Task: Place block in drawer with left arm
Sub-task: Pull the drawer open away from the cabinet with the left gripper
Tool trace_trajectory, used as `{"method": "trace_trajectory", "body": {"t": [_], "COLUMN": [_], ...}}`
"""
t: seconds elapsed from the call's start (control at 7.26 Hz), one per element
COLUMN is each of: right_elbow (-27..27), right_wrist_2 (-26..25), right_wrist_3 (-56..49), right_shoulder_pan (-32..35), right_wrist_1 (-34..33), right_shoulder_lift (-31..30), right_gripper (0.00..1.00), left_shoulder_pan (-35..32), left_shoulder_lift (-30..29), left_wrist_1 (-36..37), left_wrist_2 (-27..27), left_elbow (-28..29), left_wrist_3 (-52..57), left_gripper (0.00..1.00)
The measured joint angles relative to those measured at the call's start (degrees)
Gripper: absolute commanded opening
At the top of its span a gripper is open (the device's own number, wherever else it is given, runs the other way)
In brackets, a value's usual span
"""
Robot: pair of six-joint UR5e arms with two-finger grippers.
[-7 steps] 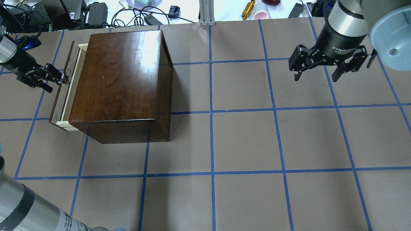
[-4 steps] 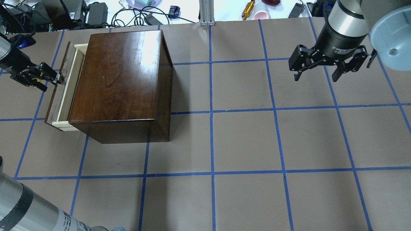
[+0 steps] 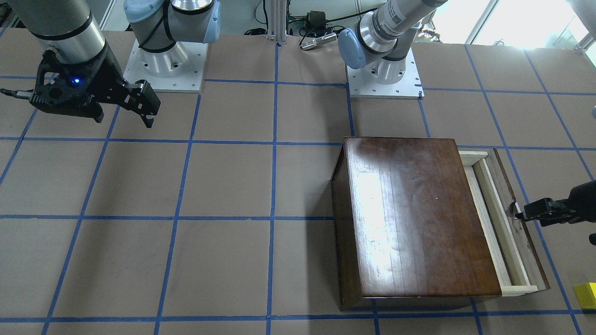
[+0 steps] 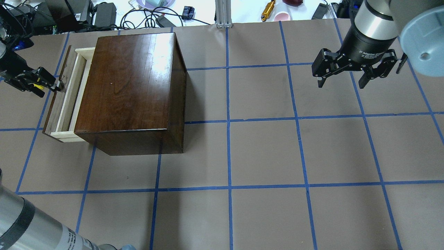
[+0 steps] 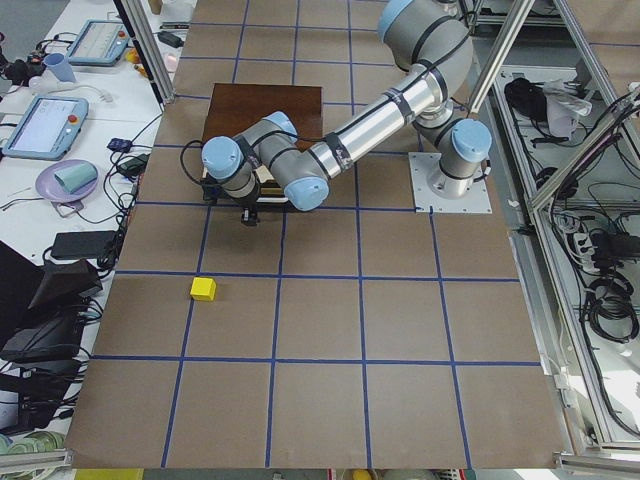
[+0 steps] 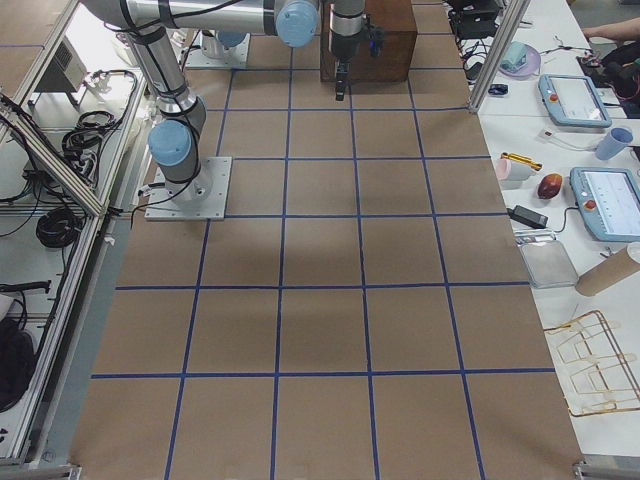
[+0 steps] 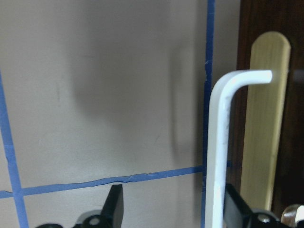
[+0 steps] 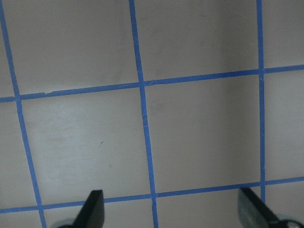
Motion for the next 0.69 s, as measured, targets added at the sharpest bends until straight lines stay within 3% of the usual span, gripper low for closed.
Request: {"method": "trace_trajectory", "body": {"t": [0.69], "right_elbow": [0.0], "right_wrist_2": [0.0], "right_wrist_3": [0.0], "right_shoulder_pan": [0.0], "right_wrist_1": [0.0], "right_shoulder_lift": [0.0], "right_gripper": [1.0], "left_shoulder_pan": [1.15], "left_shoulder_lift": [-0.54], "left_wrist_1": [1.22], "left_wrist_2": [2.53], "left_elbow": [0.96], "left_wrist_3": [2.69], "left_gripper": [0.75]}}
